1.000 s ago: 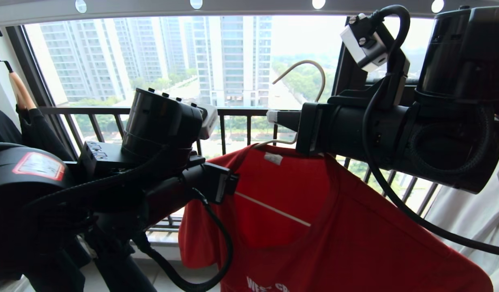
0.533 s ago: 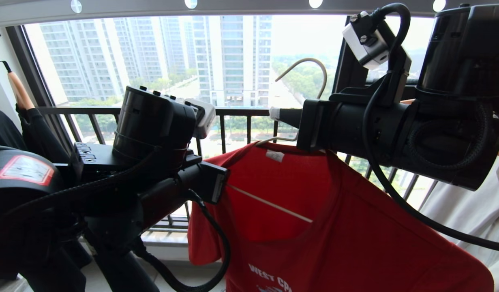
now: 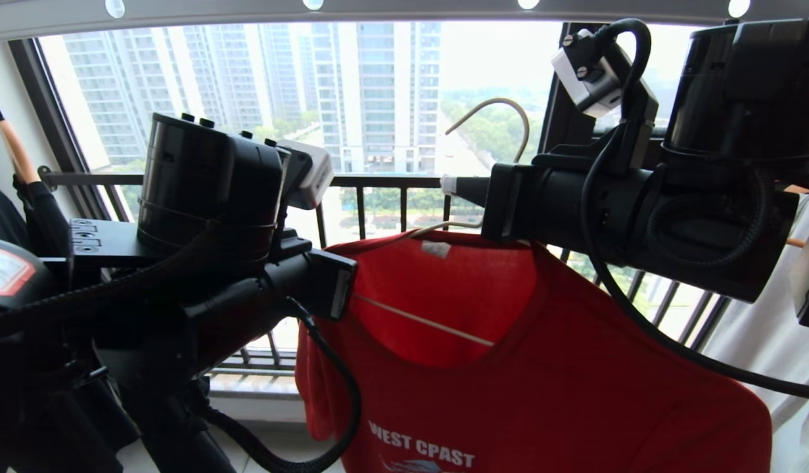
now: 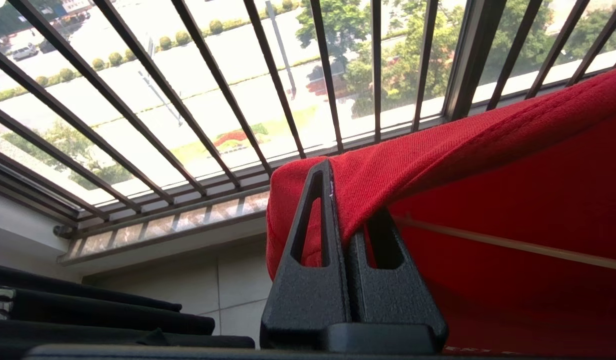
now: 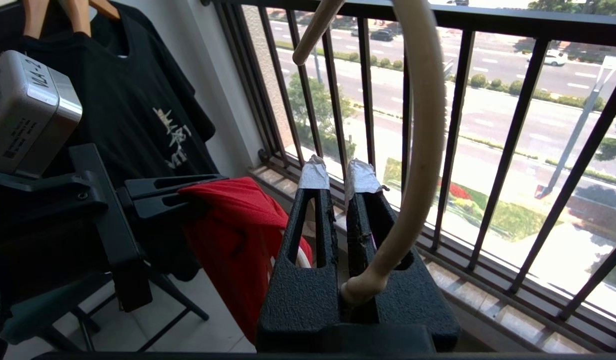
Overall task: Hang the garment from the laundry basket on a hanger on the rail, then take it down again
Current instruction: Take the clothes off the clothes rack
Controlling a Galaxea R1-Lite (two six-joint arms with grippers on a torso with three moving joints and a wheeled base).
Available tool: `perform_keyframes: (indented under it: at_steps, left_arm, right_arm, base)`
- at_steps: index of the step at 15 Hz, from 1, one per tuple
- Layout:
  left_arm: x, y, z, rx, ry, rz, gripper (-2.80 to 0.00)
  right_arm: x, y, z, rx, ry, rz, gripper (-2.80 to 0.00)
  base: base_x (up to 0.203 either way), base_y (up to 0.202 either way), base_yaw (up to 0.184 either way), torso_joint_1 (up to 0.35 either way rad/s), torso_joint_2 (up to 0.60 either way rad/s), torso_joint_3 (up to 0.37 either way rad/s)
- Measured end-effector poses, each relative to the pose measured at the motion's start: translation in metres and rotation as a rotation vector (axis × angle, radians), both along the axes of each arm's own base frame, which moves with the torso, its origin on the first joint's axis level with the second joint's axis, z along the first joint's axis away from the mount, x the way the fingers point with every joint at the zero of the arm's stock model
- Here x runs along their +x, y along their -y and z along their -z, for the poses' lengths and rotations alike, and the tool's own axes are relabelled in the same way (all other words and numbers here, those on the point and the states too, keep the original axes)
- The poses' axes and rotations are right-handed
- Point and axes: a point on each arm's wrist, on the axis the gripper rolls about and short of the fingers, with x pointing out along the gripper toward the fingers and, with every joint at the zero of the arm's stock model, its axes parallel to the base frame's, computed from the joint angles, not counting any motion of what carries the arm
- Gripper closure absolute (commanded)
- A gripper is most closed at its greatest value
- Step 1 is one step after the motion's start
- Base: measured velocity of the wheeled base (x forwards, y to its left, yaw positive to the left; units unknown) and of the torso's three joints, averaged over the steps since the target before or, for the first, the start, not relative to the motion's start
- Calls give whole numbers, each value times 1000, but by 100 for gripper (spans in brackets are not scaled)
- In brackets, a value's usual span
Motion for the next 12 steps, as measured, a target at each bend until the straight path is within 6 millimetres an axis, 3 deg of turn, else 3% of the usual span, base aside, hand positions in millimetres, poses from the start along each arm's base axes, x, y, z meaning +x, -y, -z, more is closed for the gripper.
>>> perform_keyframes:
  at_steps: [8, 12]
  left_arm:
    - [39, -31, 2, 18, 17, -144, 0]
    - [62, -51, 9, 10, -29, -131, 0]
  right_arm:
    - [7, 2, 4, -11, -7, 22, 0]
    - [9, 5, 3, -11, -5, 33, 0]
  base:
    - [0, 0, 0, 0, 0, 0]
    - [0, 0, 0, 0, 0, 0]
